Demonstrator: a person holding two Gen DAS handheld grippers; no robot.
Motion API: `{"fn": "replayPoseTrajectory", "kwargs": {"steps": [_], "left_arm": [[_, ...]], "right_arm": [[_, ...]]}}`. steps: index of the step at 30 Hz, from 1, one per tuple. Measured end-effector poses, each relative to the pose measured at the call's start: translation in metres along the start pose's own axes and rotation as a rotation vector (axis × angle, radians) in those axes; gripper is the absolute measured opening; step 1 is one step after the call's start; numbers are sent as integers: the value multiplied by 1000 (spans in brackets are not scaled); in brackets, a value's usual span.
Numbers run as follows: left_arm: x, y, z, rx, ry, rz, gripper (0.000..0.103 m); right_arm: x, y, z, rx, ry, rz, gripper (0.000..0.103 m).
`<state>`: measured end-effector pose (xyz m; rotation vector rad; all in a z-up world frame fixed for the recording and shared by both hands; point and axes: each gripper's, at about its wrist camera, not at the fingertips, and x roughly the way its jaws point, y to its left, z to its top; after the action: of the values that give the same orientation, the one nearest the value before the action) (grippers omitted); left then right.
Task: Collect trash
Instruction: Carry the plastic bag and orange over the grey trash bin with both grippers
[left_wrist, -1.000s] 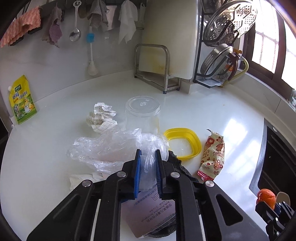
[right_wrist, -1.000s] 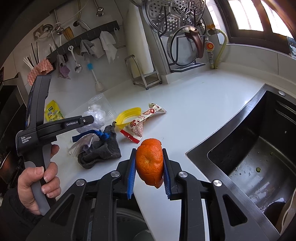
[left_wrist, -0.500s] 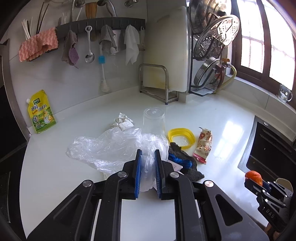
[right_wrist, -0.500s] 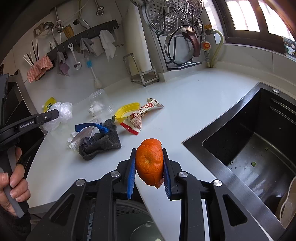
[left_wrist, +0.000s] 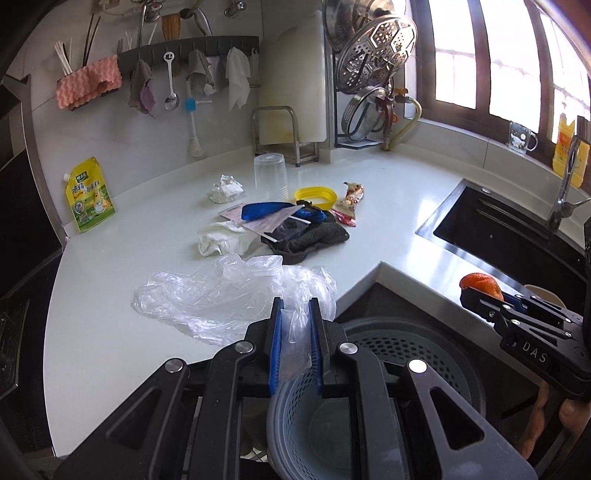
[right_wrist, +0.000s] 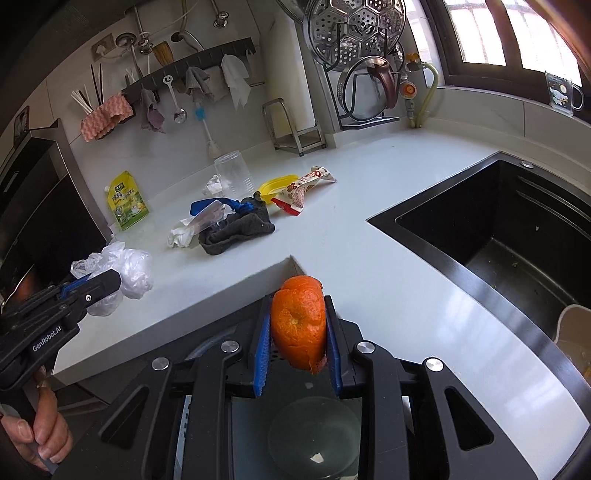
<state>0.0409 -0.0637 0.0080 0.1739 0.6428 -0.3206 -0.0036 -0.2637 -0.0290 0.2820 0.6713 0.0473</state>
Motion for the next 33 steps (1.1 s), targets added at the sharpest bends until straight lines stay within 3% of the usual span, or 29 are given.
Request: {"fn": "replayPoseTrajectory", "kwargs": {"steps": [12, 17, 33], "left_arm": [[-3, -31, -62, 4, 98, -95, 14], [7, -35, -73, 1, 139, -118, 14], [29, -30, -90, -39, 223, -131, 14]], "right_arm": [[-23, 10, -60, -58, 106, 3, 25], [-20, 4, -70, -25, 133, 36, 25], [2, 12, -87, -57, 203, -22, 25]]}}
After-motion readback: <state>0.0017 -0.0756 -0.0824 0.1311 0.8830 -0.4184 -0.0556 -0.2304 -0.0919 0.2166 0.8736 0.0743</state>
